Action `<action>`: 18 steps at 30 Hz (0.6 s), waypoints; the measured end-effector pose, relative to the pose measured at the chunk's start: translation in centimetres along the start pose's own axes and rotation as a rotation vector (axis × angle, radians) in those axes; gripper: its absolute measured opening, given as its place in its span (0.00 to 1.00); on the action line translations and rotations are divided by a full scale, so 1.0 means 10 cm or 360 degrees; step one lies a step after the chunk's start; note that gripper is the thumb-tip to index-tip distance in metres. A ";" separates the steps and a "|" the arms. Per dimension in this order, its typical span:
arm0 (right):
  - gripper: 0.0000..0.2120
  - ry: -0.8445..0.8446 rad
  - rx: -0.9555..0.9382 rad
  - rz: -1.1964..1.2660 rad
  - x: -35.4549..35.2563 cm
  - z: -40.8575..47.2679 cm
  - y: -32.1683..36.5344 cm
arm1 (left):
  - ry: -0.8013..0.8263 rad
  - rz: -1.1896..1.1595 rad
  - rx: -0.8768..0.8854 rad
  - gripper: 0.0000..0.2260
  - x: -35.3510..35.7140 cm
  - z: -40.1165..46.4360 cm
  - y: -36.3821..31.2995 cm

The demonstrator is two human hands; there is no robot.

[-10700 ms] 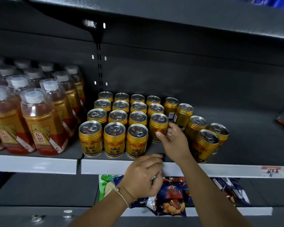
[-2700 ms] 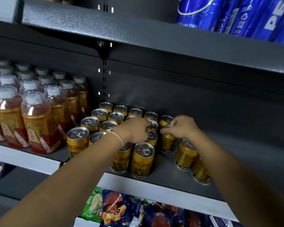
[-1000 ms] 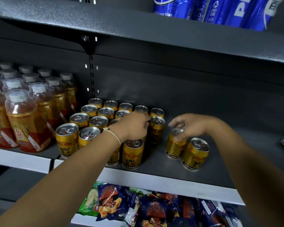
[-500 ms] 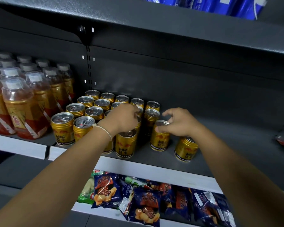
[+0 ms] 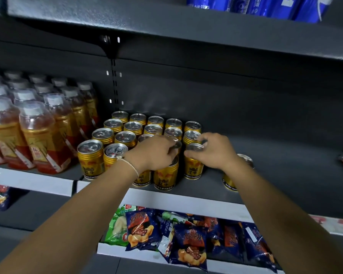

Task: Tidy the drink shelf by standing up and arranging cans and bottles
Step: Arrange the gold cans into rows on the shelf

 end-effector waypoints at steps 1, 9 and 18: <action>0.33 -0.0031 0.0040 0.0072 0.03 -0.06 -0.03 | 0.0015 0.0024 0.0001 0.19 0.03 -0.01 0.01; 0.31 -0.0301 0.0323 0.0611 0.60 -0.60 -0.31 | -0.0002 0.0079 0.0076 0.20 0.12 -0.04 -0.01; 0.24 -0.0606 0.0234 0.0605 0.62 -0.71 -0.23 | -0.0003 0.0123 0.0131 0.21 0.16 -0.02 0.00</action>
Point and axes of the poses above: each hand's wrist, its own z-axis towards the middle knuckle, its own x-axis out of the palm, y = z × x, the point moved 10 cm from there along z, towards the middle knuckle, and after that the axes turned 15 degrees about -x, right-handed, at the moved point
